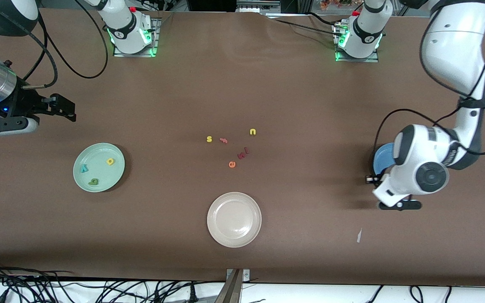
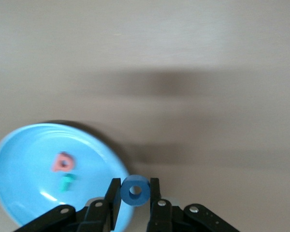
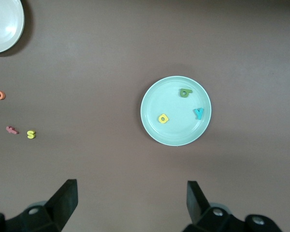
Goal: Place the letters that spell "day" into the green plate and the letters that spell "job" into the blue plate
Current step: 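Lower the blue o into the blue plate and open the left gripper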
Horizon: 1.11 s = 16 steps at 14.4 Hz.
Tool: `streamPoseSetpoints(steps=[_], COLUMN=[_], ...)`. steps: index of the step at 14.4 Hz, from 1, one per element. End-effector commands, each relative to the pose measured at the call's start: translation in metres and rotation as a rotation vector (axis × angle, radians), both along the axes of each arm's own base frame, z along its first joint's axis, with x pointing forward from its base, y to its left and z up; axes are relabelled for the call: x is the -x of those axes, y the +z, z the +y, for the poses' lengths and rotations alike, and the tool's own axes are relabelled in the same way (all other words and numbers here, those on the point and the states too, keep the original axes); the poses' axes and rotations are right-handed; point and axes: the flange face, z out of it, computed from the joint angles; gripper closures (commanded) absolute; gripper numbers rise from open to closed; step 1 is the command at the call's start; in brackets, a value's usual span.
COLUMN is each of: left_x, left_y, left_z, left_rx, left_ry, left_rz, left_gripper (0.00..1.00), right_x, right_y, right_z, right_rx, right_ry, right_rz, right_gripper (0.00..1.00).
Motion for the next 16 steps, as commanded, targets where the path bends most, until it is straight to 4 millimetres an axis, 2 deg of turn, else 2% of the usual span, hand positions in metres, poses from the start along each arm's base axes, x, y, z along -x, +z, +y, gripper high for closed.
streamPoseSetpoints(steps=[1, 3, 4, 5, 6, 7, 8, 10, 14, 15, 16], left_x=[0.044, 0.062, 0.071, 0.076, 0.078, 0.078, 0.078, 0.072, 0.065, 0.064, 0.058], left_y=[-0.003, -0.023, -0.036, -0.044, -0.049, -0.048, -0.047, -0.034, -0.015, -0.008, 0.007], left_z=[0.03, 0.042, 0.051, 0.064, 0.07, 0.077, 0.087, 0.107, 0.128, 0.129, 0.14], left_rx=[0.012, 0.025, 0.032, 0.027, 0.02, 0.017, 0.013, 0.004, -0.011, -0.015, -0.024], left_ry=[-0.05, -0.046, -0.039, -0.039, -0.047, -0.036, -0.015, 0.016, 0.052, 0.056, 0.07], left_rz=[-0.071, -0.128, -0.158, -0.173, -0.162, -0.162, -0.156, -0.171, -0.159, -0.141, -0.131], left_gripper=[0.85, 0.82, 0.77, 0.74, 0.66, 0.24, 0.0, 0.0, 0.0, 0.0, 0.0], right_x=[0.001, 0.001, 0.001, 0.001, 0.001, 0.001, 0.001, 0.001, 0.001, 0.001, 0.001], right_y=[0.003, 0.003, 0.003, 0.003, 0.003, 0.003, 0.003, 0.003, 0.003, 0.003, 0.003], right_z=[0.0, 0.0, 0.0, 0.0, 0.0, 0.0, 0.0, 0.0, 0.0, 0.0, 0.0], right_rx=[0.007, 0.007, 0.007, 0.007, 0.007, 0.007, 0.007, 0.007, 0.007, 0.007, 0.007], right_ry=[-0.004, -0.004, -0.004, -0.004, -0.004, -0.004, -0.004, -0.004, -0.004, -0.004, -0.004], right_rz=[0.003, 0.003, 0.003, 0.003, 0.003, 0.003, 0.003, 0.003, 0.003, 0.003, 0.003], right_gripper=[0.0, 0.0, 0.0, 0.0, 0.0, 0.0, 0.0, 0.0, 0.0, 0.0, 0.0])
